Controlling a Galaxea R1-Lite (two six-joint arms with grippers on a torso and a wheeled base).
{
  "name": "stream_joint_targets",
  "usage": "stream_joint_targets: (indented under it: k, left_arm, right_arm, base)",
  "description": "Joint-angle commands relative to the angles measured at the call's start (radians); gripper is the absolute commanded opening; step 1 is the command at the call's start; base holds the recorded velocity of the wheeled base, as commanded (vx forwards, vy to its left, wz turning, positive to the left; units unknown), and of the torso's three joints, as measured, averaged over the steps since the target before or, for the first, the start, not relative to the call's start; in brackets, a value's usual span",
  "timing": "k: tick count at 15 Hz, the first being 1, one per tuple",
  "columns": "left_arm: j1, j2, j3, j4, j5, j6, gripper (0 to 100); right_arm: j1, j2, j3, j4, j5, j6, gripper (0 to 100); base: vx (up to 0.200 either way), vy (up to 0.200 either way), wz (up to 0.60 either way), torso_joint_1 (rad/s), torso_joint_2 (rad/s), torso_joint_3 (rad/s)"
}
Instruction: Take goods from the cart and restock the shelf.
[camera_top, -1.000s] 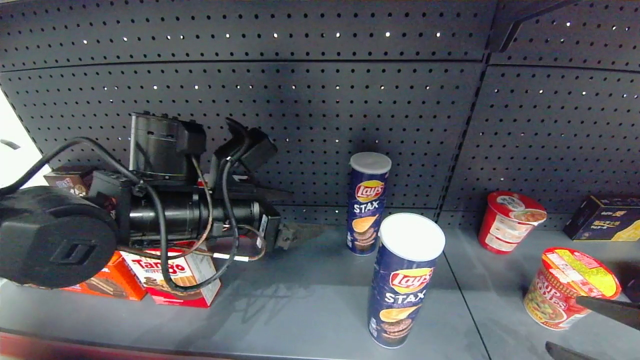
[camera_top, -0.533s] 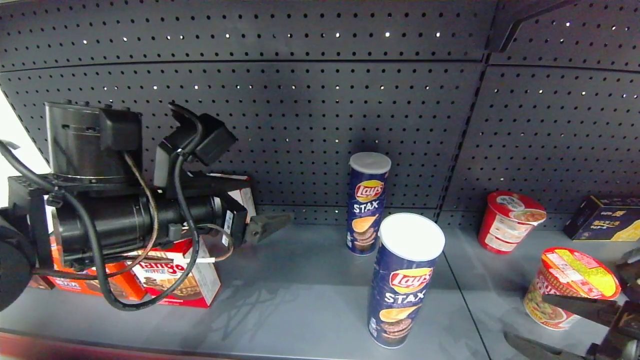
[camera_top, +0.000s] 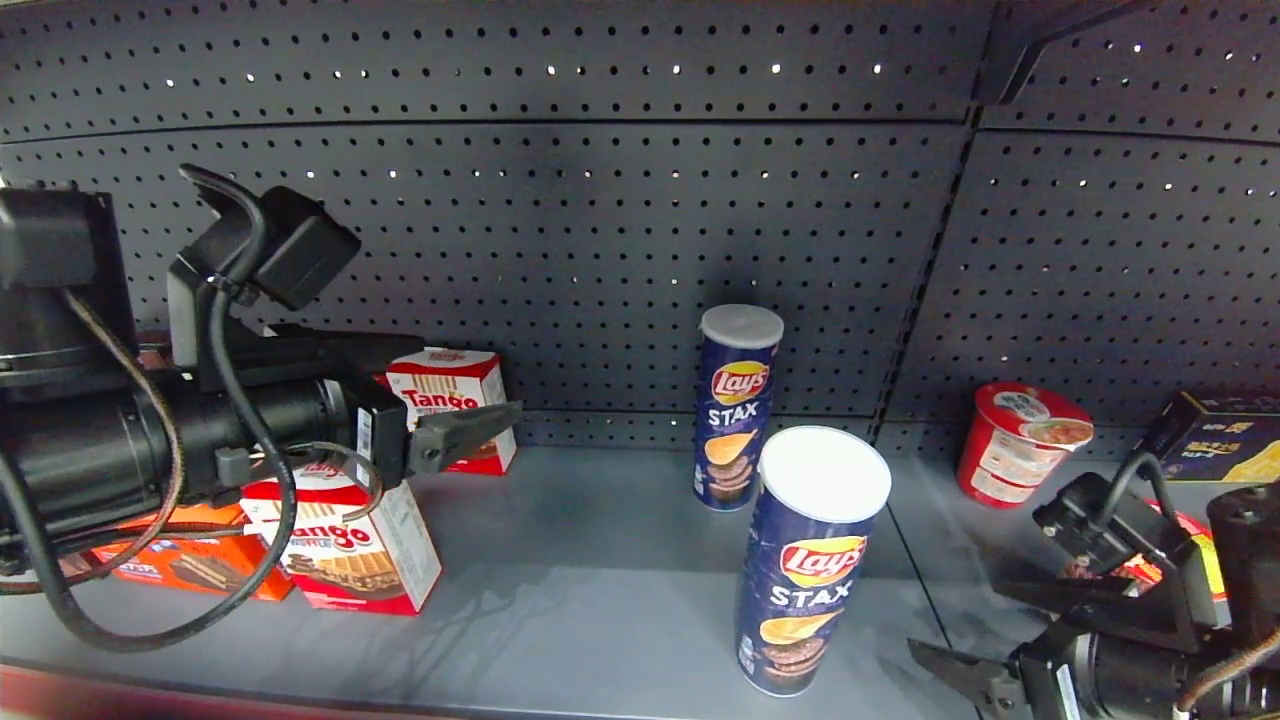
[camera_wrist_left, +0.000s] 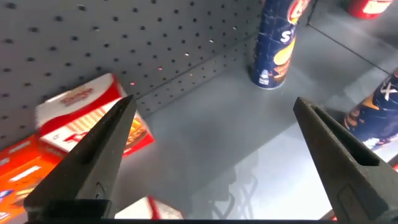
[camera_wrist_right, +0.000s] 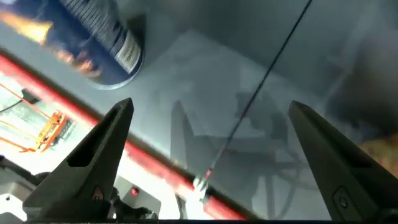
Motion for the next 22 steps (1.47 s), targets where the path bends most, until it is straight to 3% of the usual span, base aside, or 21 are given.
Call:
stream_joint_targets:
  k: [1,12,22]
  left_arm:
    - [0.018,-0.015,0.005,-0.004,0.0,0.0,100]
    - [0.019,-0.009,0.054,-0.04,-0.005,-0.002,100]
    - [0.019,-0.009,0.066,-0.04,-0.006,-0.002,100]
  right_arm:
    - [0.004,0.059,-0.037,0.001,-0.002,0.0,100]
    - [0.082,0.185,-0.141,-0.019,-0.019,0.0,100]
    - [0.11,0.206,-0.146,-0.028,-0.017,0.0,100]
  base:
    - [0.0,0.0,0.0,0.0,0.0,0.0]
    - [0.0,0.0,0.0,0.0,0.0,0.0]
    - [0.0,0.0,0.0,0.0,0.0,0.0]
